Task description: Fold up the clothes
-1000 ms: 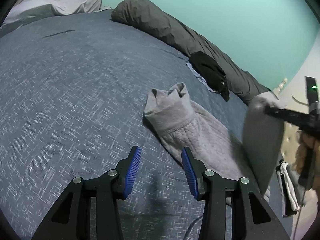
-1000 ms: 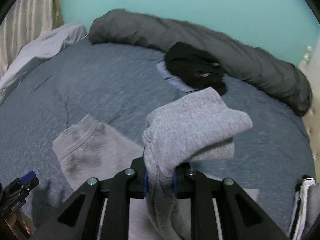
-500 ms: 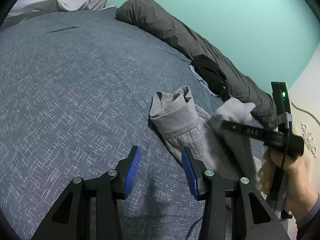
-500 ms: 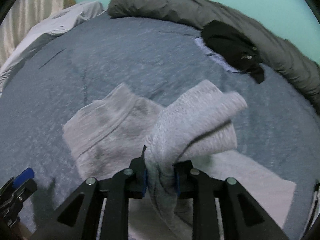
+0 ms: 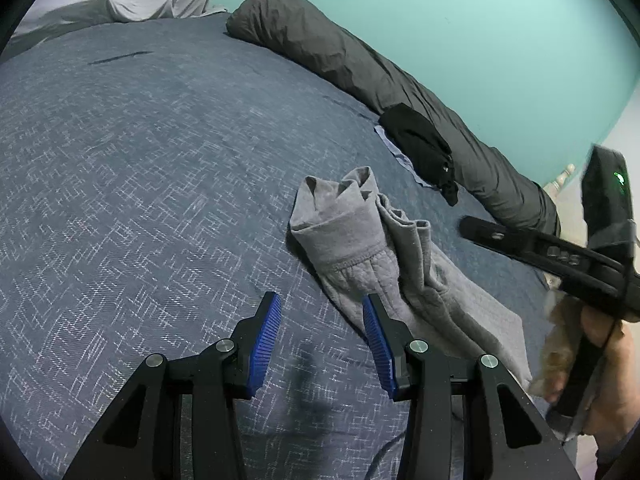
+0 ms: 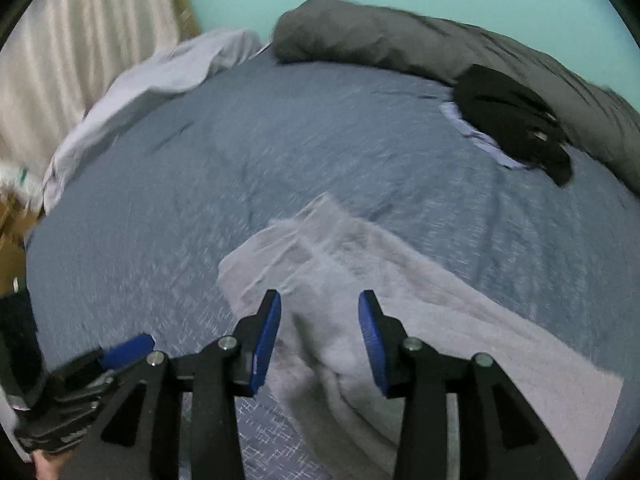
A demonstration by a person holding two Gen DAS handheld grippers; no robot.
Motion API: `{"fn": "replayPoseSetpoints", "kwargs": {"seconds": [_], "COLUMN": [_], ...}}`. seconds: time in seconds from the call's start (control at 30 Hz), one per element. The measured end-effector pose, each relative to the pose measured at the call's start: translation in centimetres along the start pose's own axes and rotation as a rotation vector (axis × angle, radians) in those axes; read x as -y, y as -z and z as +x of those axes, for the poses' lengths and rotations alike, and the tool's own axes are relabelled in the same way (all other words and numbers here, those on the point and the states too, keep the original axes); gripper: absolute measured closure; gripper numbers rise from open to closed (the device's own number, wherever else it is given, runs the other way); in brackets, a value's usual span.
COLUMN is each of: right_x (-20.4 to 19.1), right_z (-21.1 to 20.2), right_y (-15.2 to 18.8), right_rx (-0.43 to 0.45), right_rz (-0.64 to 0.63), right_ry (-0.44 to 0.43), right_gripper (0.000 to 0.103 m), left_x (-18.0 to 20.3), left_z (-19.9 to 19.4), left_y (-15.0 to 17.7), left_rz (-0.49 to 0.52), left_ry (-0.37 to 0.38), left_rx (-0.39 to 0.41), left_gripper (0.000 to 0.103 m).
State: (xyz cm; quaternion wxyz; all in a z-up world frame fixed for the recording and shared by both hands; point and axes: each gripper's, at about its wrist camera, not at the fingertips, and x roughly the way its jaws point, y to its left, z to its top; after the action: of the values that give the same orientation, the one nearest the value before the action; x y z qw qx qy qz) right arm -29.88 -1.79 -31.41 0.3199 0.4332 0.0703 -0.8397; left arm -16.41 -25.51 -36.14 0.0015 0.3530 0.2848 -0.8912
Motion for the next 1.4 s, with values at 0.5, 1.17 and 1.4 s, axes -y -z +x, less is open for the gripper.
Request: {"fn": "replayPoseSetpoints", "kwargs": {"seconds": [0.5,1.17,1.4], "right_x": [10.1,10.2,9.9], "right_z": [-2.3,0.4,-1.1], "right_y": [8.0,12.1,13.0], "right_rx": [0.023,-0.023,-0.045], "right_rz": [0.226,0.284,0.278], "right_ry": [0.124,0.042,0.002], "right_gripper": [0.083,0.089,0.089], "left_x": [5.7,10.0,7.6], "left_z": [3.1,8.0,9.6], "left_y": [0.0,0.5,0.4], "left_rz": [0.091,0.288,0.220], "left_ry": [0.031,0.017,-0.011], "left_rx": [-0.016,-0.068,-0.121], "left_gripper": [0.056,0.056,0.058]}}
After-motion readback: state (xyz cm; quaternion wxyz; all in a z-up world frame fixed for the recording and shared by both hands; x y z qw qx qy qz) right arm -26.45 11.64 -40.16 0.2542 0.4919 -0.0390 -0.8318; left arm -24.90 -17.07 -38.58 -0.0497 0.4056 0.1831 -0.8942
